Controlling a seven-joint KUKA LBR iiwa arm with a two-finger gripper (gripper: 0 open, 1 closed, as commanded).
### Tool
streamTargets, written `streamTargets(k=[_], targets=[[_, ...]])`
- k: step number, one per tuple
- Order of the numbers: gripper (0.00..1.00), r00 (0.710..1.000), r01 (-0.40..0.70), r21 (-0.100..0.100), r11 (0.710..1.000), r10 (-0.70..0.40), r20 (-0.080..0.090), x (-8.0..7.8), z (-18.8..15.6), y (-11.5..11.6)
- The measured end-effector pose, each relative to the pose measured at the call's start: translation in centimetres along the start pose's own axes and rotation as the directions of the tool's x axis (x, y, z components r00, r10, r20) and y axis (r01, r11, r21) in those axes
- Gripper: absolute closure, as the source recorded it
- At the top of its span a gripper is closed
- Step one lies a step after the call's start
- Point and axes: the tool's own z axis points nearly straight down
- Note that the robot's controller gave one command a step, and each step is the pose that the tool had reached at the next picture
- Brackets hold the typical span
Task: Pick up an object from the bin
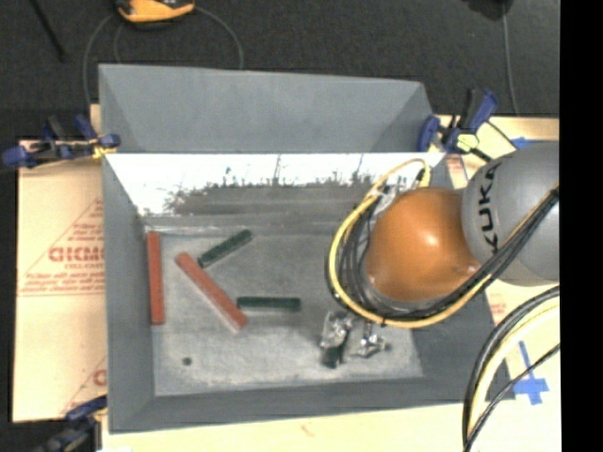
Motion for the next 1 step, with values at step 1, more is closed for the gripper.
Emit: streamTargets(k=[1], targets=[[1.0, 1.0, -0.001, -0.006, 1.0, 0.001, 0.005, 0.0, -1.65, 0.28]])
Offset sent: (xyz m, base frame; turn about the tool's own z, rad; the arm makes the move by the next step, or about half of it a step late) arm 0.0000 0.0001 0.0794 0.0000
